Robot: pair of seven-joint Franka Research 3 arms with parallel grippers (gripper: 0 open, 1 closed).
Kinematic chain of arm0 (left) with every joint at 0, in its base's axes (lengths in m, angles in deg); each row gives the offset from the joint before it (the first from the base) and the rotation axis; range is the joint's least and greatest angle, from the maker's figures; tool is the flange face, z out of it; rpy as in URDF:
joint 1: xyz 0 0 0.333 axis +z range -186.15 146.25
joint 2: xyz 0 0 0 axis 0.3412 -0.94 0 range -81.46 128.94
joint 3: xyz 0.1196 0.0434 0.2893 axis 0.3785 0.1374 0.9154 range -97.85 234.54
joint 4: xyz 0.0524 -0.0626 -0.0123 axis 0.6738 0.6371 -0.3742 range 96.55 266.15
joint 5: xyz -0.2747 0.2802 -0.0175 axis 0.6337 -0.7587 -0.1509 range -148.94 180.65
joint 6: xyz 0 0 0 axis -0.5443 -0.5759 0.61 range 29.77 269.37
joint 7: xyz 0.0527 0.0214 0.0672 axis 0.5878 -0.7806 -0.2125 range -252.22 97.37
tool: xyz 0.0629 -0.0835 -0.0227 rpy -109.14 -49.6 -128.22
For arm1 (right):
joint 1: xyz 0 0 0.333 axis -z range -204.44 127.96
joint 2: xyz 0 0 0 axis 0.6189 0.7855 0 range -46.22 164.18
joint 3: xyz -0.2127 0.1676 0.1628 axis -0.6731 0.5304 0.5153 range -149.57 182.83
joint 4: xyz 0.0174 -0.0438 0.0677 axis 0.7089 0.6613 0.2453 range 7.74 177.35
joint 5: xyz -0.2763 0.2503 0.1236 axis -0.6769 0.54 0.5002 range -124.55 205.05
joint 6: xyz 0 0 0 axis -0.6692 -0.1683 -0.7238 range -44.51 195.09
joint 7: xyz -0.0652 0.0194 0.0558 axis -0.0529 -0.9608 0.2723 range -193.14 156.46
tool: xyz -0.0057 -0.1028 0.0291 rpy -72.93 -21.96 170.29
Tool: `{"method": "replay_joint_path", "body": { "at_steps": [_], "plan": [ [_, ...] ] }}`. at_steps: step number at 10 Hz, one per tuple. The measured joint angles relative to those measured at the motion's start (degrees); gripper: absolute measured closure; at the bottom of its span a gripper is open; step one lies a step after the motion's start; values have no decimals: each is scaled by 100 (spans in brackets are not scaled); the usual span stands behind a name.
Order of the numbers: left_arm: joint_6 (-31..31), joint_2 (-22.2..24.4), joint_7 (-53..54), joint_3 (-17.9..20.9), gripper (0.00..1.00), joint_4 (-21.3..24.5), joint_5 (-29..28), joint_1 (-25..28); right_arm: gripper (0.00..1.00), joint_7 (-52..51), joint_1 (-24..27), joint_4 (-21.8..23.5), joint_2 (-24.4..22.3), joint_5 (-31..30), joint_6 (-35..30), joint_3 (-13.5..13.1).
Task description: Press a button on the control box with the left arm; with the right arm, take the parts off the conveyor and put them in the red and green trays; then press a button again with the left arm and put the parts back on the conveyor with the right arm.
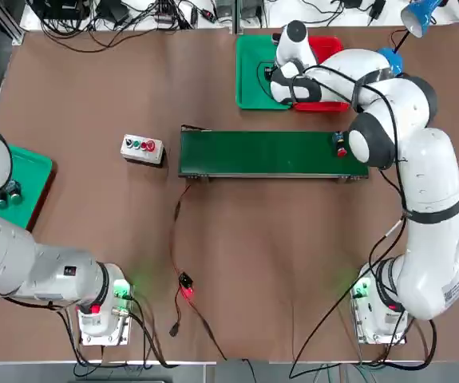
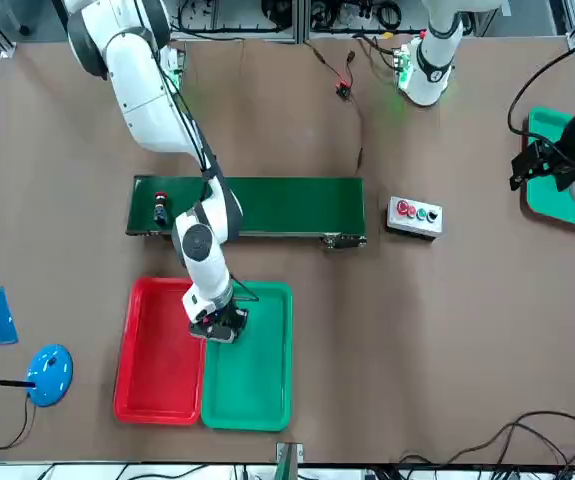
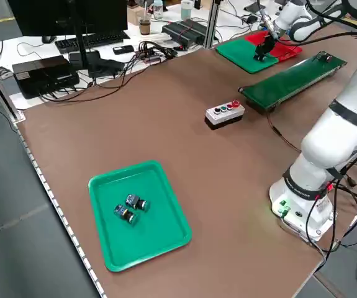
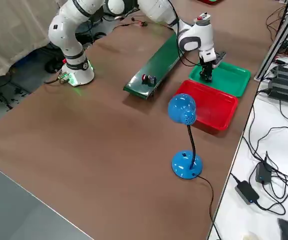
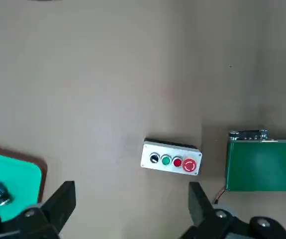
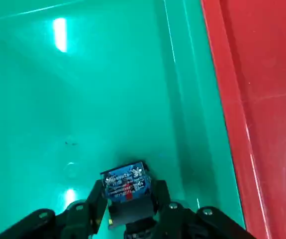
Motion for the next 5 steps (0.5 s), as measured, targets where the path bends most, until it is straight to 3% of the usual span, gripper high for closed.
{"method": "replay_joint_path", "body": {
  "at_steps": [2, 5],
  "plan": [
    [0, 0, 0, -5, 0, 0, 0, 4, 54, 1, 0, -101, -15, 5, -170, 0],
    [0, 0, 0, -21, 0, 0, 0, -26, 54, 4, -40, -236, -279, 11, -1005, 39]
  ]
}}
